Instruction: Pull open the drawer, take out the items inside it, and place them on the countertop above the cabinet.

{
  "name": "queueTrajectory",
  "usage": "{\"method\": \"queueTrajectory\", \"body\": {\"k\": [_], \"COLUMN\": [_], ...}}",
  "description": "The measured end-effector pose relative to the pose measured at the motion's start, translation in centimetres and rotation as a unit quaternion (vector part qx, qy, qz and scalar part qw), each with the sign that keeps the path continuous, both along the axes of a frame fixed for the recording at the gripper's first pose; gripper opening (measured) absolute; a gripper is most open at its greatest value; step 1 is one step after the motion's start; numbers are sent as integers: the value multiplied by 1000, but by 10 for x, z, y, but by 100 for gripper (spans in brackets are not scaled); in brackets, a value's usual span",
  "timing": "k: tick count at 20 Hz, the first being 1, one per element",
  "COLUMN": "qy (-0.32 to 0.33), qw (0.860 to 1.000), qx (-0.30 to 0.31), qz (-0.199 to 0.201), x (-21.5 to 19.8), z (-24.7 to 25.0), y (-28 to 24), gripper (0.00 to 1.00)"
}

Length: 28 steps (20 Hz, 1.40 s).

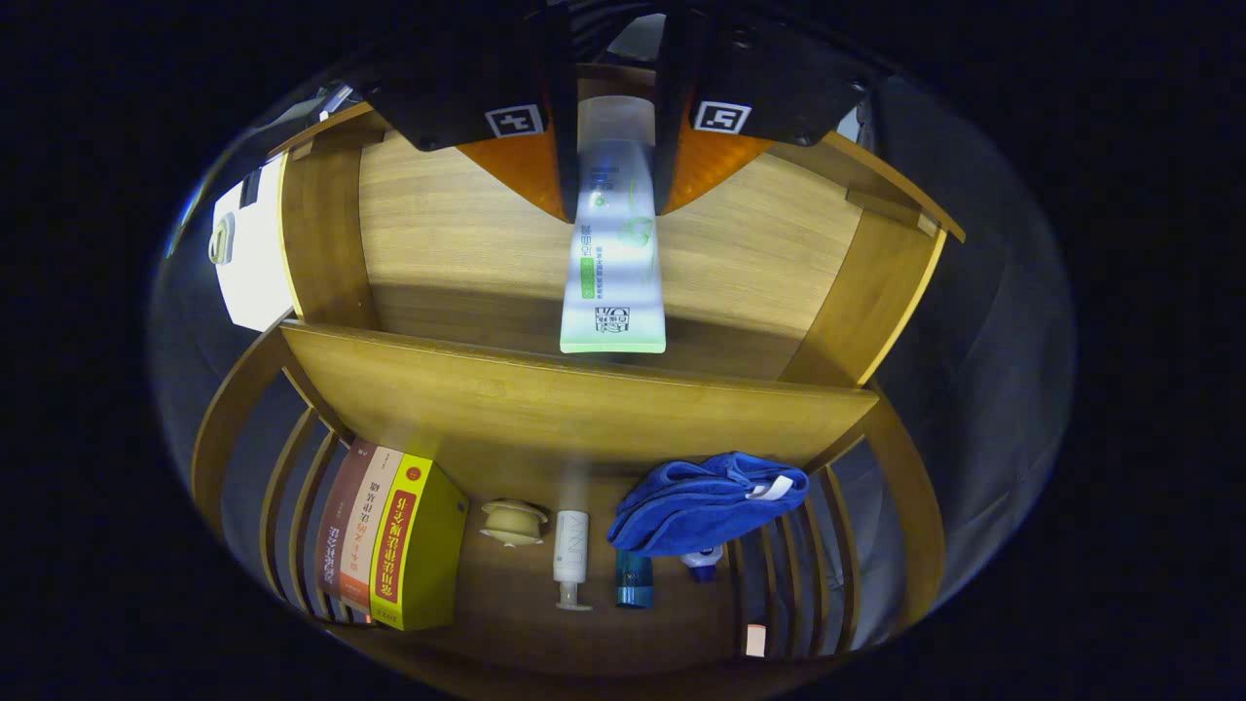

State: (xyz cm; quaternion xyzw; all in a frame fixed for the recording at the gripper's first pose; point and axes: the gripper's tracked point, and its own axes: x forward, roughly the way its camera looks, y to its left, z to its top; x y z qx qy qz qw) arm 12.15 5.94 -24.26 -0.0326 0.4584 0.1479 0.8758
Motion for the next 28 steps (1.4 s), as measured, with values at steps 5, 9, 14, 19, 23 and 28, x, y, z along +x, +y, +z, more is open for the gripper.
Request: {"method": "queueTrajectory", "body": {"k": [5,9,14,19,23,28], "qy": [-26,-61,-90,-75,-36,-16], "qw": [999,998,995,995,996,995], "qx": [18,30,31,2,-25,-36], "qz": [3,-12,-41,-71,-81,-88], "x": [-1,24,77,135,163,177], "z": [26,54,76,56,21,-3], "y": [6,7,8,5,4,7], "gripper": [42,42,42,42,42,42]}}
